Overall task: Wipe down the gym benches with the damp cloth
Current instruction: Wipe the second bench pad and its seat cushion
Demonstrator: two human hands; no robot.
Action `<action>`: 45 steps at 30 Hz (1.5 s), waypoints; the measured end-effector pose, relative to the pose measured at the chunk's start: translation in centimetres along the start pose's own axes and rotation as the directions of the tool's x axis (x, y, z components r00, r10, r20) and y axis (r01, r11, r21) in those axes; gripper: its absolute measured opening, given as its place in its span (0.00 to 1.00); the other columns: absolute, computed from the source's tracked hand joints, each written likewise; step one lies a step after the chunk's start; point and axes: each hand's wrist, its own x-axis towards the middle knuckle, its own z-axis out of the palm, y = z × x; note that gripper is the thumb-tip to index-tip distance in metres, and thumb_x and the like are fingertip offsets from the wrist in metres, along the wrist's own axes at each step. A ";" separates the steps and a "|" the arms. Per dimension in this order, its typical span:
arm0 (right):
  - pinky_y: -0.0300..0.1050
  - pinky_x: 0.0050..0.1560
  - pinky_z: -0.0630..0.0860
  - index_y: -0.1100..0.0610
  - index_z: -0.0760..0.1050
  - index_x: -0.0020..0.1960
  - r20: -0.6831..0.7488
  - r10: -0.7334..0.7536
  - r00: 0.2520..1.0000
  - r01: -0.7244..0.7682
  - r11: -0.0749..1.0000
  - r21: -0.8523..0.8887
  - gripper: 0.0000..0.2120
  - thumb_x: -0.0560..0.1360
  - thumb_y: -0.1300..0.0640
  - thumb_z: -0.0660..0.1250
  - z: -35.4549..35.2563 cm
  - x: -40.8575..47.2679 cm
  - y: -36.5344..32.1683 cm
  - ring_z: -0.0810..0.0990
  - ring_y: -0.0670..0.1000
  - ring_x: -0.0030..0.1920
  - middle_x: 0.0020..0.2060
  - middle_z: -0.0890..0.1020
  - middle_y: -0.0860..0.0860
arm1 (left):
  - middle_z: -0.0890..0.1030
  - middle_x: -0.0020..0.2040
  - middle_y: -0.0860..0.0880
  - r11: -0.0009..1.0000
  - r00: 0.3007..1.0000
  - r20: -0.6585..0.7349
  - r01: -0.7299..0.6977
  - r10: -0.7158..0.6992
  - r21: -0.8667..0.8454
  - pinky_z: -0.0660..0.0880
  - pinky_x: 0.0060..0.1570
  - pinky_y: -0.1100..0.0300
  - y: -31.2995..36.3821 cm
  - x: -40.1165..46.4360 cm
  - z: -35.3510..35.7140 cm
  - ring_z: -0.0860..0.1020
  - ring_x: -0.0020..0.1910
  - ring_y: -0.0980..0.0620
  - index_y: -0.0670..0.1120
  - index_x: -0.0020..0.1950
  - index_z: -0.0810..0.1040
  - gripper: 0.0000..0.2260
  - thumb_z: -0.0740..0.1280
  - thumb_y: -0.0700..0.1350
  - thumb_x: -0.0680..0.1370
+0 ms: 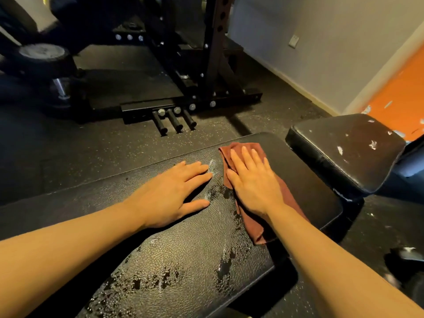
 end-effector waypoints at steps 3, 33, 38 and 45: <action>0.50 0.77 0.38 0.46 0.42 0.78 -0.058 -0.147 0.987 0.147 0.989 -0.003 0.32 0.77 0.37 0.32 0.2 -0.4 -1.8 0.39 0.51 0.78 0.78 0.44 0.49 | 0.54 0.79 0.56 1.000 1.000 -0.002 0.012 -0.012 -0.007 0.42 0.75 0.62 0.3 -0.2 0.0 0.49 0.77 0.59 0.53 0.79 0.54 0.36 0.41 0.70 0.75; 0.58 0.76 0.39 0.44 0.47 0.78 -0.064 0.073 0.995 -0.072 0.997 0.019 0.25 0.82 0.43 0.42 -0.1 5.1 -3.7 0.42 0.56 0.78 0.79 0.48 0.53 | 0.61 0.76 0.56 0.999 0.992 -0.116 0.034 -0.039 -0.043 0.54 0.75 0.58 0.0 -0.2 0.4 0.59 0.75 0.57 0.53 0.77 0.61 0.34 0.48 0.70 0.76; 0.54 0.76 0.40 0.43 0.48 0.78 -0.076 -0.162 0.984 0.163 0.987 -0.004 0.25 0.82 0.42 0.43 -0.1 3.8 -4.0 0.43 0.52 0.78 0.79 0.49 0.49 | 0.68 0.67 0.55 0.997 0.985 -0.163 0.048 -0.057 -0.064 0.66 0.65 0.63 0.0 -0.4 0.1 0.66 0.66 0.57 0.50 0.68 0.68 0.31 0.55 0.70 0.75; 0.57 0.76 0.41 0.40 0.46 0.78 -0.060 0.080 0.995 -0.078 0.997 0.029 0.25 0.81 0.40 0.43 0.0 3.3 -1.7 0.43 0.52 0.78 0.79 0.47 0.48 | 0.73 0.61 0.54 0.997 0.974 -0.214 0.069 -0.071 -0.014 0.73 0.56 0.59 0.2 -0.5 -0.1 0.71 0.59 0.54 0.49 0.63 0.72 0.29 0.57 0.70 0.74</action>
